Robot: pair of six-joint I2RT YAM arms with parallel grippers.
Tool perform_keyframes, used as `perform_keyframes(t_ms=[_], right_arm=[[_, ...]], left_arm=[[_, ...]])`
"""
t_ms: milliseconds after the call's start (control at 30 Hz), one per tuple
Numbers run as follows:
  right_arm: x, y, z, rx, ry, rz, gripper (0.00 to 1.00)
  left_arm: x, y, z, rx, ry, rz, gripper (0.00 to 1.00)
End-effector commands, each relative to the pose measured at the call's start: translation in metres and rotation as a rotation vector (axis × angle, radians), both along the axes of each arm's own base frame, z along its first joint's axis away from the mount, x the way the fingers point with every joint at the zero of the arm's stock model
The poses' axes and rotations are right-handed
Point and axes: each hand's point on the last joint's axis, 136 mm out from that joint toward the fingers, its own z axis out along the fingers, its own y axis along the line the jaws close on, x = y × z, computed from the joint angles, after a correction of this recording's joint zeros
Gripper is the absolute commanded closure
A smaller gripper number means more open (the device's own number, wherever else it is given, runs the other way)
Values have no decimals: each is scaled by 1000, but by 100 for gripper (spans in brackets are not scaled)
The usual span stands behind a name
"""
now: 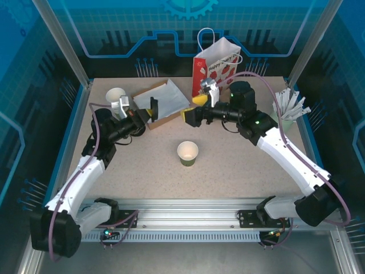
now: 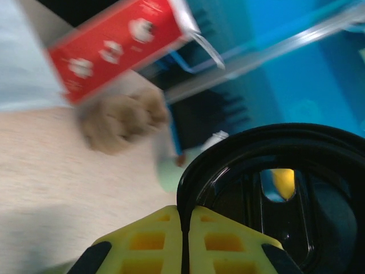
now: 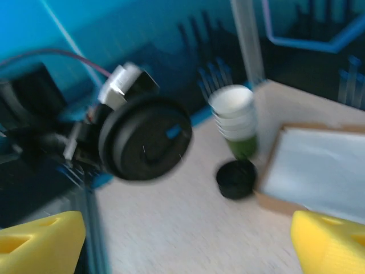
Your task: Pack the takeout coffee
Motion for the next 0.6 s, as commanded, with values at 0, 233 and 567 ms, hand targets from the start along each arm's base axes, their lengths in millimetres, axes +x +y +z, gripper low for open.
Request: perform_keyframes(t_ms=[0,233,567], right_arm=[[-9,20,29,198,-10,158,4],[-23,44,42,287,-19,235,0],[-18,49,32,264,11,161,0]], left_arm=[[-23,-27,40,-168,-35,-161,92],[-32,-50,63,-298,-75,-263,93],[-28,-61,56,-311,-57,-276,94]])
